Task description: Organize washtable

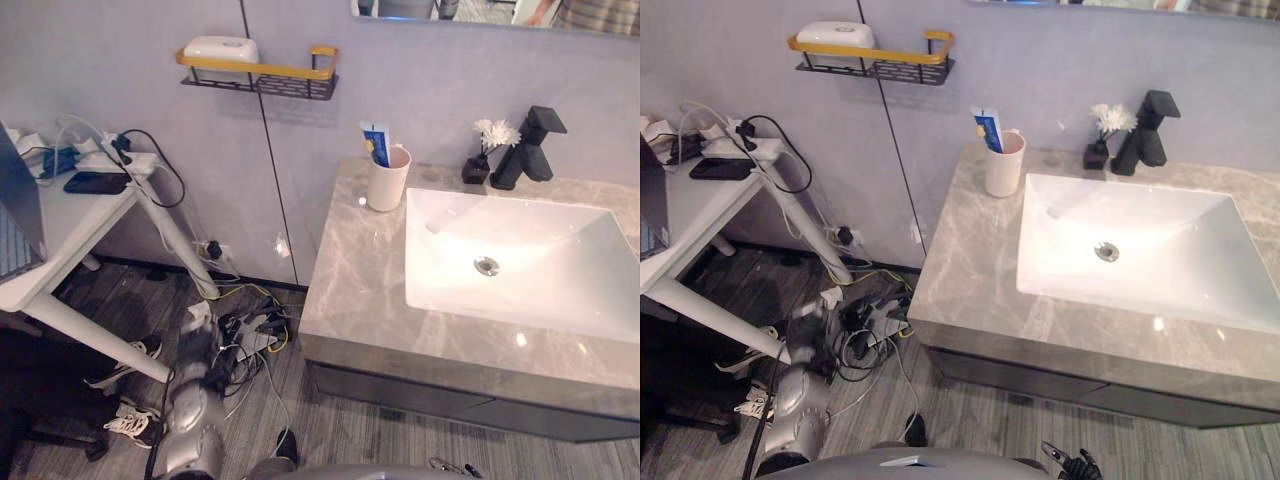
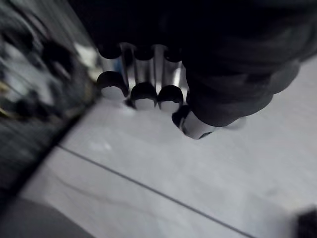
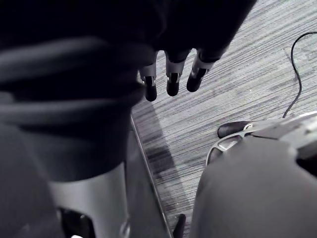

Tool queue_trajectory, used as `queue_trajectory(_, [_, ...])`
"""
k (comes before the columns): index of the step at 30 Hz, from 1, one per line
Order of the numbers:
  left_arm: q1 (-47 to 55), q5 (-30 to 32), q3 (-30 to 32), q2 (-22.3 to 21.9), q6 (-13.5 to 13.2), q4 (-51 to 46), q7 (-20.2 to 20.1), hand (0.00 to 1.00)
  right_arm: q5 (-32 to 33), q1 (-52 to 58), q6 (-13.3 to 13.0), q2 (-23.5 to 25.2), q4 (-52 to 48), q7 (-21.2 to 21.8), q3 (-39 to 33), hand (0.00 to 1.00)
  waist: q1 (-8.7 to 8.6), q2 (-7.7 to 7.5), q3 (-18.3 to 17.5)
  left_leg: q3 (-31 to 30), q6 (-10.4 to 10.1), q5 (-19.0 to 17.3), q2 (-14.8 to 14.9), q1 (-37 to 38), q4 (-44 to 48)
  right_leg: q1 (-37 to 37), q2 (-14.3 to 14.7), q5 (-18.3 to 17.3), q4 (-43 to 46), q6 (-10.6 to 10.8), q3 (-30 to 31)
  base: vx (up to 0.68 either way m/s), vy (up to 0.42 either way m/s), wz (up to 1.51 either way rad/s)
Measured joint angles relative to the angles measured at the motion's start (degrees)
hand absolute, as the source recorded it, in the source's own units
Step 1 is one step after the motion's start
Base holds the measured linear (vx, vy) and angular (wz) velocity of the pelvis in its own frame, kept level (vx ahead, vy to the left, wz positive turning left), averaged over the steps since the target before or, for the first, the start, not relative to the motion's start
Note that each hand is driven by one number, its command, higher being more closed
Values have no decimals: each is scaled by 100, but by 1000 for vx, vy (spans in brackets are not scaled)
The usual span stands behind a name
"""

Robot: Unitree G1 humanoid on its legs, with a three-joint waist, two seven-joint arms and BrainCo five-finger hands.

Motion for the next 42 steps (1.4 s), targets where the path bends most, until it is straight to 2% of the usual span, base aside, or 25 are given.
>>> queue_trajectory(3, [156, 477, 23, 18, 290, 1331, -9, 100, -3, -36, 5, 72, 47, 2, -43, 0, 44, -163, -37, 118, 0, -5, -16, 23, 1, -3, -9, 22, -4, 32, 80, 35, 10, -11])
queue_trajectory(6, [180, 782, 15, 3, 502, 2265, -78, 100, -6, -105, 8, 109, 84, 13, -65, 0, 41, -217, -55, 260, 12, -54, -27, 100, 0, -8, -33, 35, -4, 47, 222, 39, 26, -26])
queue_trajectory(7, [122, 734, 128, -9, 520, 2532, -124, 0, -7, -162, 6, 113, 182, 18, -85, 0, 43, -238, -52, 326, 7, -79, -20, 152, 0, 0, -37, 45, -5, 52, 310, 9, 20, -31])
queue_trajectory(10, [-90, 751, 152, 44, 590, 3019, -333, 0, -16, -225, 9, 104, 241, 26, -159, 0, 25, -213, -53, 454, 6, -138, -13, 274, -1, 22, -58, 58, -8, 54, 459, -11, 21, -30])
queue_trajectory(15, [-167, 806, 151, 58, 780, 3163, -674, 0, -36, -224, 101, 80, 293, 85, -205, 0, -34, -202, -57, 484, -14, -202, -25, 270, -1, 0, -74, 60, -22, 58, 507, 7, 5, -4])
queue_trajectory(21, [-394, 1428, -9, 117, 905, 3375, -850, 0, -50, -339, 137, 66, 457, 176, -200, 0, -49, -243, -86, 585, 11, -229, -60, 288, 0, -16, -112, 64, -38, 56, 586, 43, 4, -6])
queue_trajectory(24, [-483, 1780, -122, 156, 935, 3472, -846, 0, -77, -369, 137, 65, 463, 233, -189, 0, -114, -249, -91, 595, 6, -258, -71, 323, 0, 9, -117, 84, -34, 2, 604, 44, 11, -2])
queue_trajectory(31, [-517, 1781, -425, 168, 951, 3494, -796, 0, -206, -388, 136, 2, 477, 279, 65, 0, -132, -259, -116, 637, 6, -331, -68, 450, 0, 91, -109, 165, -30, -188, 618, 14, 18, -4])
queue_trajectory(36, [-517, 1780, -421, 180, 938, 3494, -778, 0, -254, -398, 127, -52, 451, 280, 399, 0, -127, -252, -89, 492, 36, -301, -67, 443, 3, 99, -104, 182, 79, -208, 536, -16, 7, 12])
queue_trajectory(40, [-558, 1772, -402, 190, 916, 3463, -745, 0, -255, -435, 118, -140, 433, 268, 686, 0, -106, -241, -19, 82, 72, -132, -73, 125, 73, 13, -56, 183, 152, -204, 121, -56, -11, 54])
queue_trajectory(42, [-660, 1762, -280, 188, 888, 3385, -657, 0, -252, -643, 112, -190, 431, 222, 731, 0, -106, -209, 241, -153, 69, -178, -79, -265, 597, -31, -62, 189, 223, -184, -52, -145, -4, 57])
